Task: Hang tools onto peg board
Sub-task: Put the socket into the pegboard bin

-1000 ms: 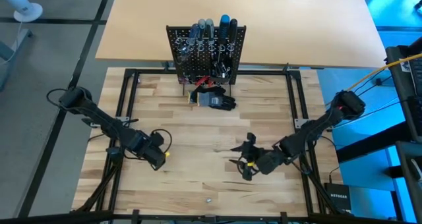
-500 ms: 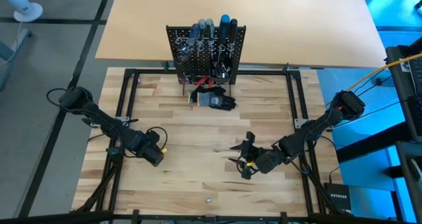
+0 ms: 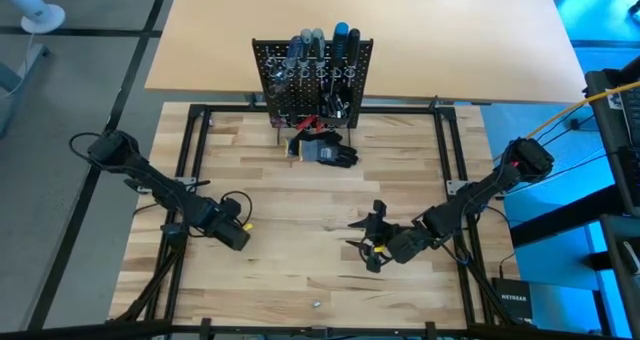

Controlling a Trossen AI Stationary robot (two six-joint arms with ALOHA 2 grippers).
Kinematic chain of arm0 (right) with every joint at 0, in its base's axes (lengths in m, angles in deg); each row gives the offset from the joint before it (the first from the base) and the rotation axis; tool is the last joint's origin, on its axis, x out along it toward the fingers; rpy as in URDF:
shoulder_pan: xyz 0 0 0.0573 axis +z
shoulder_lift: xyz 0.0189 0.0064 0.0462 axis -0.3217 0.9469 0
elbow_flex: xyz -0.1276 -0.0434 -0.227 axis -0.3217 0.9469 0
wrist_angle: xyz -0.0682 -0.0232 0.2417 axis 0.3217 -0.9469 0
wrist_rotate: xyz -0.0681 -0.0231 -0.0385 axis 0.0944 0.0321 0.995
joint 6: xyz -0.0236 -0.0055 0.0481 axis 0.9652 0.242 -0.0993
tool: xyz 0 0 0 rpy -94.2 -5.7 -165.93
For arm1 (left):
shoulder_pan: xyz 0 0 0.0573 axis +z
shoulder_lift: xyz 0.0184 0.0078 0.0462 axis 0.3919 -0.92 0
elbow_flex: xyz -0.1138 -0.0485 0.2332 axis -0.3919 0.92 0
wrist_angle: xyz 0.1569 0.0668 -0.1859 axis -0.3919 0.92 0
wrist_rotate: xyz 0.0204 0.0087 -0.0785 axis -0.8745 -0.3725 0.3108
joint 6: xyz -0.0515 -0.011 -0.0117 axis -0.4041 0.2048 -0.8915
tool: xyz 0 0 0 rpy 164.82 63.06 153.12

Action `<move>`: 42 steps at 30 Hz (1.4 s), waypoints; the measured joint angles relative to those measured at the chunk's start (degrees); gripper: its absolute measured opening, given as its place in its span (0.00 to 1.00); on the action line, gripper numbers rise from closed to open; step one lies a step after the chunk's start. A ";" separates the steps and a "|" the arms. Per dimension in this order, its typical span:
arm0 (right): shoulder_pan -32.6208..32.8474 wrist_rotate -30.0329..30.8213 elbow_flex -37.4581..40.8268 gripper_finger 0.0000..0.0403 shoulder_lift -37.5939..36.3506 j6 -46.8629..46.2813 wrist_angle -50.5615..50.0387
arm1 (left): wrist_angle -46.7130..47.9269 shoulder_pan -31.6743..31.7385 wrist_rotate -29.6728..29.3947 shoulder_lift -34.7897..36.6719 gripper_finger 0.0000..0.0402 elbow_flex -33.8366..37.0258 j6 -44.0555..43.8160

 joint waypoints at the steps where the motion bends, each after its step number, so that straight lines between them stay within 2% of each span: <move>1: 0.00 0.01 -0.01 0.50 0.00 0.00 0.02 | 0.07 -0.01 0.02 0.01 0.49 0.09 -0.31; 8: 0.00 0.01 -0.01 0.50 0.00 0.09 0.03 | -0.09 -0.03 -0.88 -0.03 0.49 0.18 0.57; 14: 0.00 -0.01 -0.01 0.50 0.02 0.09 0.03 | 0.15 -0.04 -1.40 -0.09 0.42 0.25 3.01; 29: 0.00 -0.04 -0.01 0.50 0.02 0.07 0.02 | -0.67 -0.24 -2.66 -0.23 0.42 0.36 28.45; 34: 0.00 -0.04 -0.01 0.50 0.02 0.07 0.00 | -0.85 -1.58 -3.30 -0.26 0.42 0.36 33.32; 38: 0.00 -0.06 -0.01 0.50 0.02 0.07 0.00 | -0.96 -2.03 -3.38 -0.28 0.37 0.36 35.37; 42: 0.00 -0.06 -0.01 0.50 0.02 0.07 0.00 | -1.36 -2.05 -3.00 -0.28 0.27 0.36 35.07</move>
